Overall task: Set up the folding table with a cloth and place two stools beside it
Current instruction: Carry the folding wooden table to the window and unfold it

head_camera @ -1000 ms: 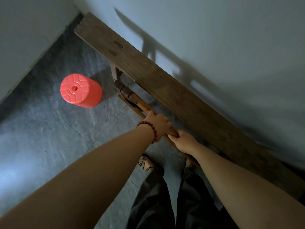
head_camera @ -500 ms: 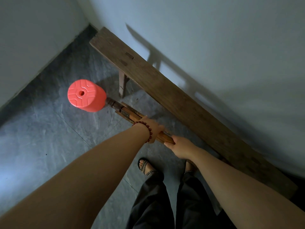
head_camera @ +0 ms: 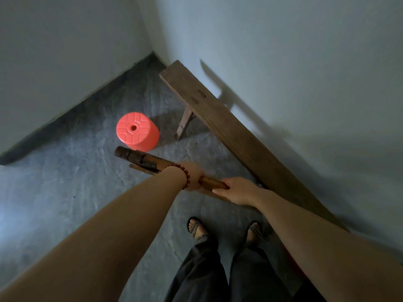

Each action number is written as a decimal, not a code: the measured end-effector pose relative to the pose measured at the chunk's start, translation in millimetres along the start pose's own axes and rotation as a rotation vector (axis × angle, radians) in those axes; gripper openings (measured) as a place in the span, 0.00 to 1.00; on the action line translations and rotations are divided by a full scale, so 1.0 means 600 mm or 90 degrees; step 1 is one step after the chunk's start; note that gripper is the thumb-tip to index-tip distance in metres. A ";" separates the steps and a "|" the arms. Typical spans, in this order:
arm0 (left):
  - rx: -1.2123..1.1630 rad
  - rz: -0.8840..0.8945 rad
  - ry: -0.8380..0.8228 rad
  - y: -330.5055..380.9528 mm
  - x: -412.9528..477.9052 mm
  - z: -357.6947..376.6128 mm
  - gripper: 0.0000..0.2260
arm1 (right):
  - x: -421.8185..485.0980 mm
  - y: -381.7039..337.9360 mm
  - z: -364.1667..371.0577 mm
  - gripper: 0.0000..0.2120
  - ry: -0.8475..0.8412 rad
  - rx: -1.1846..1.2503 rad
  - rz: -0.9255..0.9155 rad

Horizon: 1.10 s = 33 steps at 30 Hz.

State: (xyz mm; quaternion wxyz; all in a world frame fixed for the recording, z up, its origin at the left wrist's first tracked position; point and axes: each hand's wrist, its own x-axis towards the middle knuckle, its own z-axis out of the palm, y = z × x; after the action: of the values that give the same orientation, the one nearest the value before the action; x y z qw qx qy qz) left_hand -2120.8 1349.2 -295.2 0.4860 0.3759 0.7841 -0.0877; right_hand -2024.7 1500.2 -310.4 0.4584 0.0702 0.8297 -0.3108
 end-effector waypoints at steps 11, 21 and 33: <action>-0.089 -0.111 0.173 -0.121 -0.178 0.054 0.08 | -0.005 -0.205 -0.035 0.12 -0.004 -0.165 -0.187; -0.197 -0.234 0.248 -0.205 -0.267 0.096 0.12 | 0.052 -0.348 -0.037 0.14 0.107 -0.420 -0.348; -0.427 -0.383 0.324 -0.271 -0.333 0.132 0.09 | 0.118 -0.516 -0.062 0.13 0.014 -0.604 -0.512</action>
State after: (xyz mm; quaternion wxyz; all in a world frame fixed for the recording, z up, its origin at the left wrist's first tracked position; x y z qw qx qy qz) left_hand -2126.3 1094.5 -207.4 0.3271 -0.0328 0.9359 0.1266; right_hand -2215.8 1262.9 -213.2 0.2783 -0.4562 0.8434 -0.0556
